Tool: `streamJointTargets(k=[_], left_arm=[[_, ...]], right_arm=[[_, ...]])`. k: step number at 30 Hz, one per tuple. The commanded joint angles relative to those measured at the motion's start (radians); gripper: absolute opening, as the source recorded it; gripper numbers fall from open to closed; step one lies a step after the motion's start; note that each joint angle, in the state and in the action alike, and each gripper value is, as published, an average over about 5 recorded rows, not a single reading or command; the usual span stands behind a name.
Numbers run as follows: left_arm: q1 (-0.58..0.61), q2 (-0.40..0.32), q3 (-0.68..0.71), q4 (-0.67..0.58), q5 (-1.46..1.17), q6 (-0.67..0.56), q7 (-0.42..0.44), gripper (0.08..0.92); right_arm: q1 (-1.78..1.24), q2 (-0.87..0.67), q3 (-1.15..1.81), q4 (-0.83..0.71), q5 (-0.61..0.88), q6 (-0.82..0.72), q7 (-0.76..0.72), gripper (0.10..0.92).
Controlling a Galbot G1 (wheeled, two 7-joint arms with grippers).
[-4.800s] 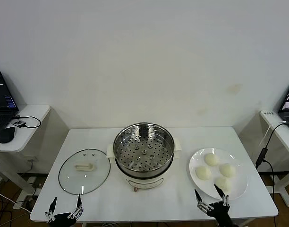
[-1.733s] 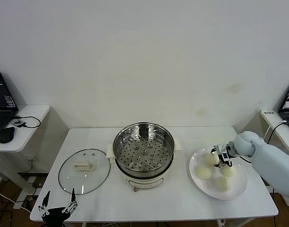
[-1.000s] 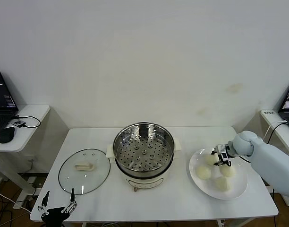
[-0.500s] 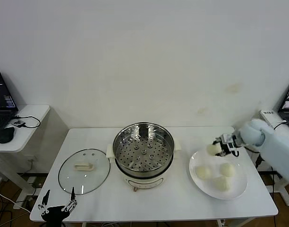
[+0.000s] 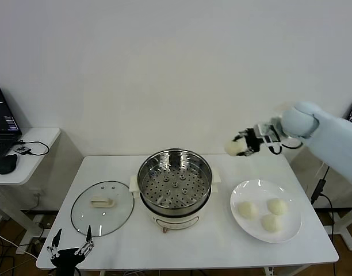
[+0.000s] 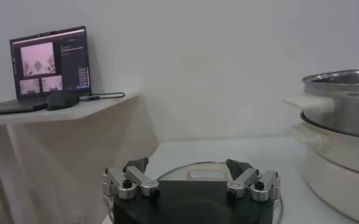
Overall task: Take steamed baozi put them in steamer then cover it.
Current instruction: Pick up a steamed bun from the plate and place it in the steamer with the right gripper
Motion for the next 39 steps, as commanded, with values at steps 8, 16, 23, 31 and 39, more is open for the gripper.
streamJointTargets(k=[8, 16, 23, 31, 39], left_arm=[[0.007, -0.013, -0.018, -0.013, -0.006, -0.002, 0.000, 0.823], [0.004, -0.017, -0.022, -0.016, -0.004, -0.005, 0.000, 0.823], [-0.003, -0.018, -0.021, -0.011, -0.005, -0.007, 0.001, 0.823], [-0.012, -0.018, -0.019, -0.002, -0.005, -0.008, 0.001, 0.823], [-0.013, -0.018, -0.017, 0.002, -0.004, -0.008, 0.001, 0.823]], right_arm=[[0.078, 0.371, -0.251, -0.075, -0.081, 0.201, 0.061, 0.551], [0.010, 0.460, -0.268, -0.180, -0.309, 0.314, 0.105, 0.551], [-0.034, 0.502, -0.250, -0.277, -0.485, 0.416, 0.147, 0.551], [-0.059, 0.517, -0.228, -0.330, -0.592, 0.471, 0.170, 0.551], [-0.070, 0.511, -0.224, -0.323, -0.597, 0.481, 0.182, 0.562]])
